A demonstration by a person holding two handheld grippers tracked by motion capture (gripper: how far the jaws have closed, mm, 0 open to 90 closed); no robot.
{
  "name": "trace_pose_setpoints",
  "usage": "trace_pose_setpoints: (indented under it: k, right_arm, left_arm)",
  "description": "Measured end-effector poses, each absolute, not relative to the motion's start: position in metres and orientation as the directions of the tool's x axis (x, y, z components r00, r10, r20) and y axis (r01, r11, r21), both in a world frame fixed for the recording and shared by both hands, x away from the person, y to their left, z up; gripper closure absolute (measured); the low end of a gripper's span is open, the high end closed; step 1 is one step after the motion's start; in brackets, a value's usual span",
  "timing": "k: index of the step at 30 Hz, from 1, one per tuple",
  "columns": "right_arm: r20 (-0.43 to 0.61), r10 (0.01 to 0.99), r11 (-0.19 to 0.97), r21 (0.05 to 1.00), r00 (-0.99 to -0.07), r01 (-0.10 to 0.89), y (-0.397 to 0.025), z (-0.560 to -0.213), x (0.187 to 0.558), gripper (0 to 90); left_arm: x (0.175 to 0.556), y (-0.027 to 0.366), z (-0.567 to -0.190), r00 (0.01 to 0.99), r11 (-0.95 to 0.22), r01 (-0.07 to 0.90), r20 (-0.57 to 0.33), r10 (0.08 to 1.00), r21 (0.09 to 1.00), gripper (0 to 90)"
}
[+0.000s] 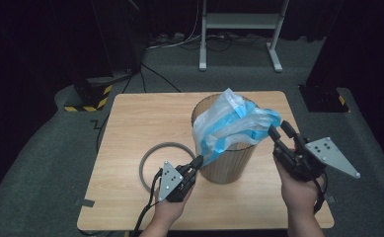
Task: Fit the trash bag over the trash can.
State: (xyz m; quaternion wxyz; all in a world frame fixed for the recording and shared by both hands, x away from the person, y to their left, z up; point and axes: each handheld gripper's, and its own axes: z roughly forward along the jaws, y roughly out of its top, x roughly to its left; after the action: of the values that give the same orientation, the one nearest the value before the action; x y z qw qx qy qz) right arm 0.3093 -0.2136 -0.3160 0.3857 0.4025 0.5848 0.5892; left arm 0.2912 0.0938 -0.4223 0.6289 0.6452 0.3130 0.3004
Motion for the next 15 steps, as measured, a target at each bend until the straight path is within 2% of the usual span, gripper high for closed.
trace_pose_setpoints:
  k: [4, 10, 15]
  right_arm:
    - [-0.009, 0.914, 0.015, 1.000, -0.406, 0.013, -0.196, -0.319, 0.303, 53.2]
    - [-0.019, 0.909, 0.024, 1.000, -0.417, 0.007, -0.192, -0.318, 0.306, 52.5]
    - [0.020, 0.902, 0.016, 0.997, -0.432, 0.078, -0.191, -0.325, 0.320, 50.6]
  left_arm:
    - [0.289, 0.091, -0.422, 0.628, -0.020, 0.019, 0.004, 0.778, 1.000, 89.8]
    - [0.286, 0.088, -0.426, 0.639, -0.032, 0.024, 0.009, 0.769, 0.999, 89.8]
    - [0.286, 0.091, -0.431, 0.632, -0.019, 0.034, -0.007, 0.775, 0.999, 89.7]
